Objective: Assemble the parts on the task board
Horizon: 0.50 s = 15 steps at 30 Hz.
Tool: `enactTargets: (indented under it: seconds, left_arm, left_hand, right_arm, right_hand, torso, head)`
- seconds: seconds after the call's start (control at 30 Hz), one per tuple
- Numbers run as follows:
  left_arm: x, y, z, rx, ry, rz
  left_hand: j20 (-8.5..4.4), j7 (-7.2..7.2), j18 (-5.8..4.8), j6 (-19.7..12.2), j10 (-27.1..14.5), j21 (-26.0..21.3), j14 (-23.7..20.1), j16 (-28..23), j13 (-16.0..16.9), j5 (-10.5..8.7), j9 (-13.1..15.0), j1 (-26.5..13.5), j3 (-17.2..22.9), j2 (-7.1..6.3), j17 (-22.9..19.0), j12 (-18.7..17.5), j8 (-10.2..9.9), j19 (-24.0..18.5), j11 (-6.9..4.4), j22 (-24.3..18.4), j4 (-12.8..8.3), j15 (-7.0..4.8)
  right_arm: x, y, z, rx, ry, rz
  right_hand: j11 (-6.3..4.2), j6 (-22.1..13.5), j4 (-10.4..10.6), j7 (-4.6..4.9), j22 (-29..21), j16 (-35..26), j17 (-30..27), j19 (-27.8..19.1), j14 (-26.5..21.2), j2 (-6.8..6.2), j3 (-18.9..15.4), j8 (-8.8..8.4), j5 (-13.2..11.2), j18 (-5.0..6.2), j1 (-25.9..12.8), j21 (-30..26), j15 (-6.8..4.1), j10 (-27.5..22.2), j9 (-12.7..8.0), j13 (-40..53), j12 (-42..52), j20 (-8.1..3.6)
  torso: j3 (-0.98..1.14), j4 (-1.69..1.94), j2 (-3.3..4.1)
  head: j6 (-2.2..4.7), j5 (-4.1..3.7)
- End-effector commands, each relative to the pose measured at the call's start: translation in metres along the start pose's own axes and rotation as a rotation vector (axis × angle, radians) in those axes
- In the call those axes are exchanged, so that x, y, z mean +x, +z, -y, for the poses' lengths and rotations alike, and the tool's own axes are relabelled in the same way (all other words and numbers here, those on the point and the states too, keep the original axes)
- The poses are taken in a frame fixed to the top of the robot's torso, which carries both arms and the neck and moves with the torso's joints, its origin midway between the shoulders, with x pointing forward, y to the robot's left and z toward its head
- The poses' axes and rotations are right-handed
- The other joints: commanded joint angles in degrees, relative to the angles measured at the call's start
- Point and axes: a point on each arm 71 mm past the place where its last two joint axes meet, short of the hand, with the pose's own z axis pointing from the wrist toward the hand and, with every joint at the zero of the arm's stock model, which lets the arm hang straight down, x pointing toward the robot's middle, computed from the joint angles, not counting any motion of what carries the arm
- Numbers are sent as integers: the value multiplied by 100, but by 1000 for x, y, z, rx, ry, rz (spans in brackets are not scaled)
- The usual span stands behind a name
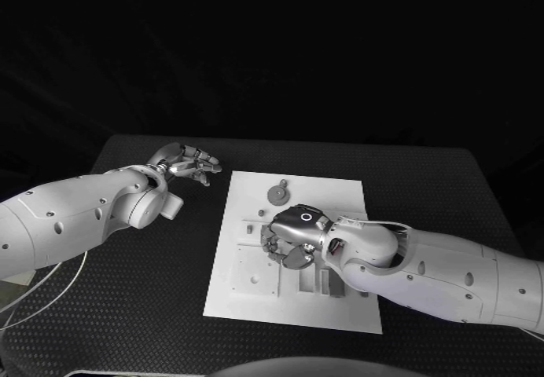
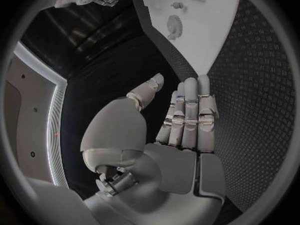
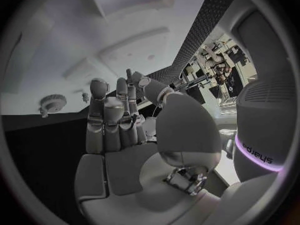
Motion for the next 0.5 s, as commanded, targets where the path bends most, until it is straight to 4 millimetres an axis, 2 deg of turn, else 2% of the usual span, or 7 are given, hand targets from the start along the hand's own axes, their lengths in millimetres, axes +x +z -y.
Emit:
enactTargets:
  seconds: [0.03,0.5]
  left_arm:
    - [2,0,2,10,2,-2]
    - [1,0,2,9,2,-2]
  left_hand:
    - [8,-5,117,-43,-28,28,49,-26,6,-28,-3,23,-14,37,7,-19,38,50,-6,-6,-12,6]
    - [9,-5,117,-45,-29,27,49,-27,9,-28,-3,20,-16,36,7,-19,39,50,-6,-9,-10,7]
  right_arm:
    - [5,0,-1,-17,-29,-27]
    - [13,0,-3,-21,-25,-50]
  right_hand:
    - [-64,-13,-32,3,136,28,2,0,-6,70,-1,36,16,167,15,36,-36,132,12,17,26,-41]
    - [-64,-15,-45,4,135,29,2,-3,-6,77,-5,37,16,167,5,43,-36,131,22,29,24,-40]
  torso:
    - [-4,4,-2]
    - [-3,1,-2]
  head:
    - [-29,49]
    - [-84,113]
